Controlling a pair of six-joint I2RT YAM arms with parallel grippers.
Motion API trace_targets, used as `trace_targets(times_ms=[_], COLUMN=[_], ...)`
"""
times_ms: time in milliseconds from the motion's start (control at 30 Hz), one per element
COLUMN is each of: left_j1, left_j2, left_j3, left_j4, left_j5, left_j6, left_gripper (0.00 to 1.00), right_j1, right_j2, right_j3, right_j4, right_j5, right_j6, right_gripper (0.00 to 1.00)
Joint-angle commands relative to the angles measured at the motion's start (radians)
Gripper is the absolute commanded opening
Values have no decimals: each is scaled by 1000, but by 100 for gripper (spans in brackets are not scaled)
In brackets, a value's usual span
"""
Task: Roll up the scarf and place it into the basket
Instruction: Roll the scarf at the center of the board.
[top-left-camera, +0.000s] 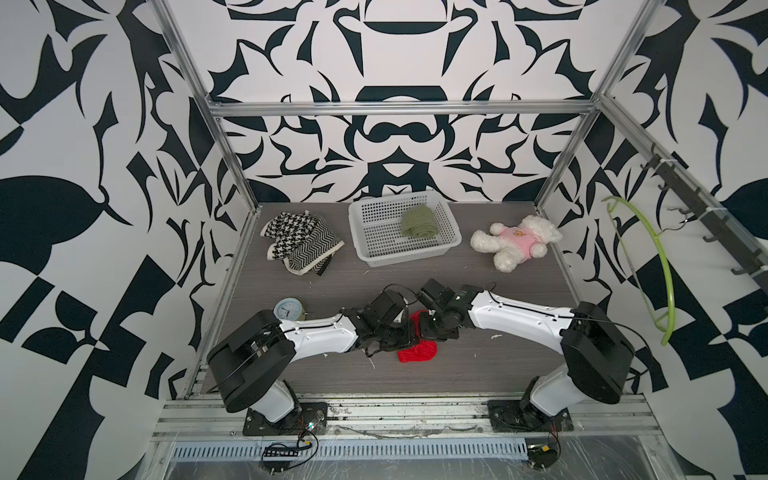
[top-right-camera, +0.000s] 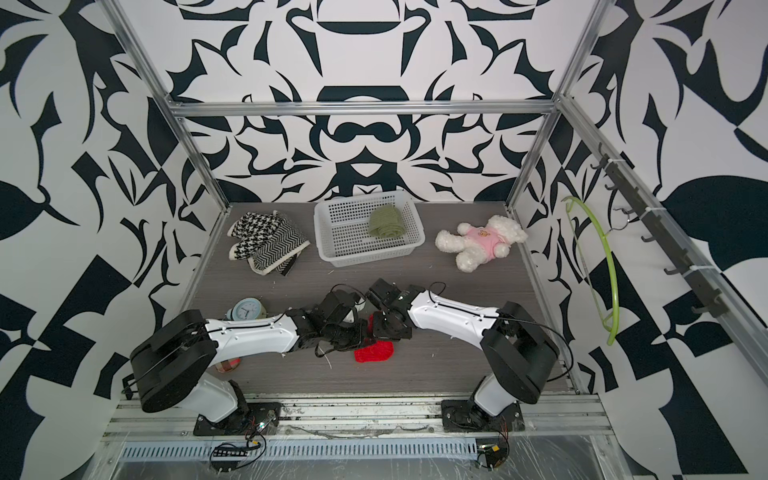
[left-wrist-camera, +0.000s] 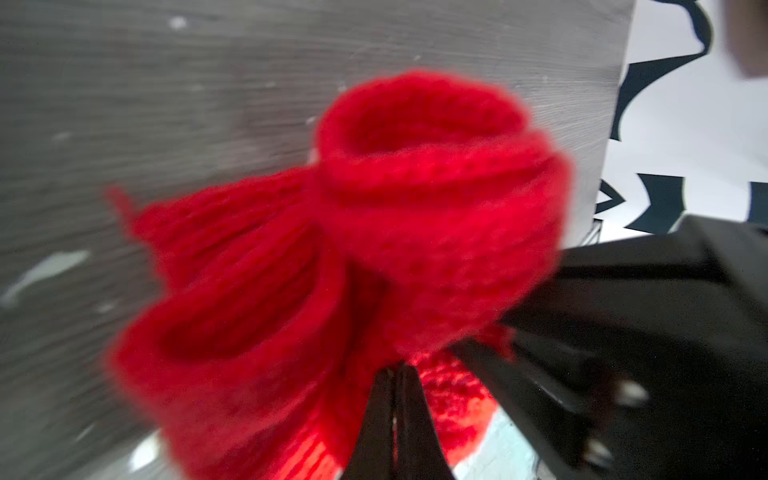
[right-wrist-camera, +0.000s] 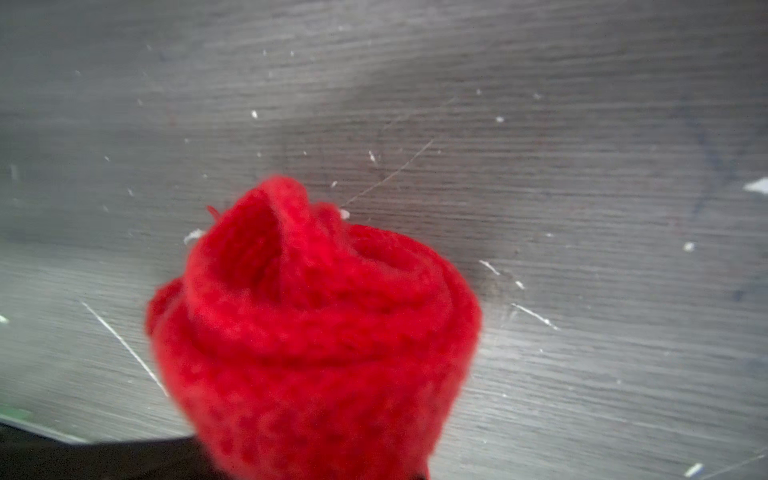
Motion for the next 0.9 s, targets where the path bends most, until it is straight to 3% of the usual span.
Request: trace_targets(times_ms=[0, 167, 500, 767, 867], left_j1=[-6, 3, 37, 36, 36], left_j2=[-1, 21, 61, 84, 92], left_j3=[-64, -123, -155, -180, -205], left_j4=[-93, -52, -54, -81, -79], left_j5=[-49, -69, -59, -56, -45], left_j6=[-46, -90, -115, -118, -123], left_gripper=[0, 0, 0, 0, 0], right_j1=[-9, -17, -81, -83, -79], right_j2=[-49, -102, -210, -158, -136], right_j3=[-20, -21, -55, -98, -120], right_j4=[11, -12, -74, 90, 133], right_j5=[52, 32, 30, -144, -190], right_j6=[23, -30, -92, -126, -130], right_gripper=[31, 47, 58, 73, 73])
